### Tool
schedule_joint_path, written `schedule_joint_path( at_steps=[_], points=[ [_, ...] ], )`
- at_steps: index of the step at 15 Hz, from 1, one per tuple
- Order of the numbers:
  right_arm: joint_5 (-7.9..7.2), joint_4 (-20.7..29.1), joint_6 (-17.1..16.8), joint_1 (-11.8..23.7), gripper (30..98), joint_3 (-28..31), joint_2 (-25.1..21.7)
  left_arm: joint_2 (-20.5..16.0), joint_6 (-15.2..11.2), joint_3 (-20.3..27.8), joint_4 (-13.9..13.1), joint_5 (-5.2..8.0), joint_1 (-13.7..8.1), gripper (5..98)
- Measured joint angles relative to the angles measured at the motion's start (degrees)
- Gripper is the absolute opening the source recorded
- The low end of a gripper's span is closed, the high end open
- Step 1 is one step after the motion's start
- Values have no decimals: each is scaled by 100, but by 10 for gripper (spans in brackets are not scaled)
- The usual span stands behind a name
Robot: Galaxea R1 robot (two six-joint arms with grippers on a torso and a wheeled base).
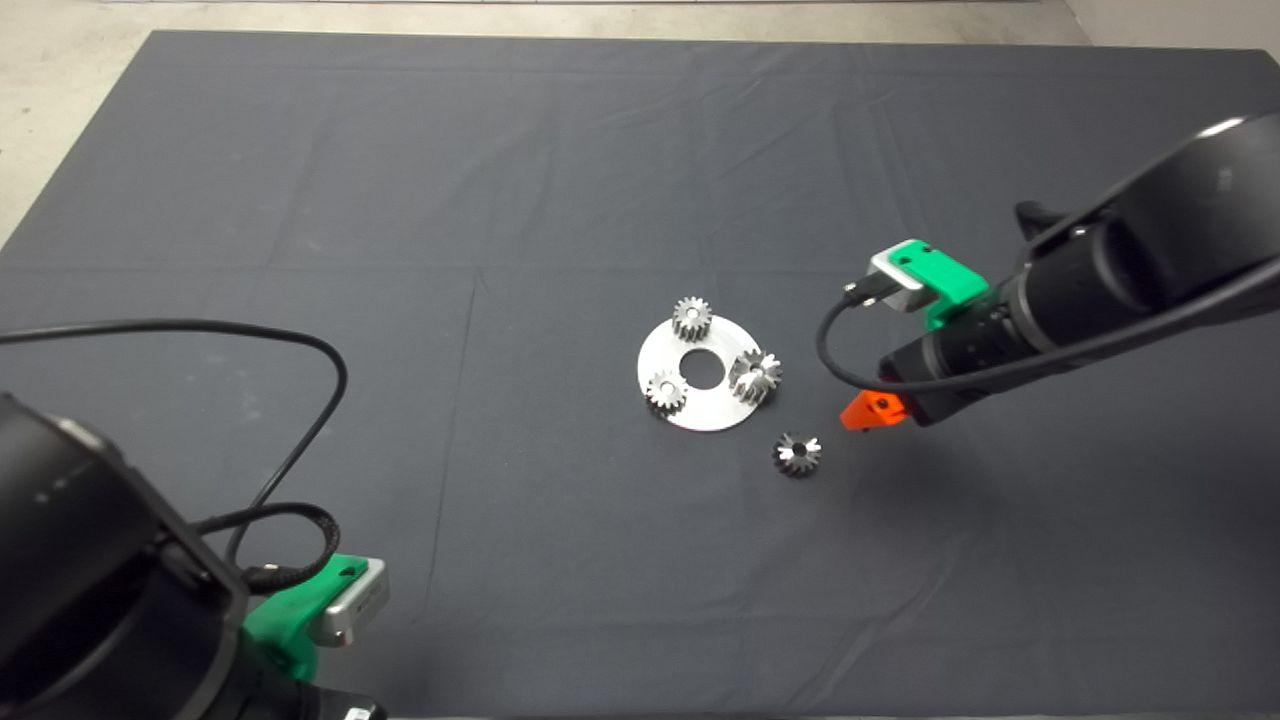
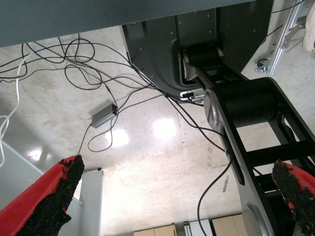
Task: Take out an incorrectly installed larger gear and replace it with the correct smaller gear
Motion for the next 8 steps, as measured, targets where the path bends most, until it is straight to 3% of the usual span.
schedule_joint_path(
  at_steps=[6,8],
  points=[
    [15,-613,-441,-446,976,-238,250,-13,1,0,-1,2,-1,982],
    [159,-691,-690,-644,976,-388,282,-13,0,0,-1,2,-2,982]
  ],
)
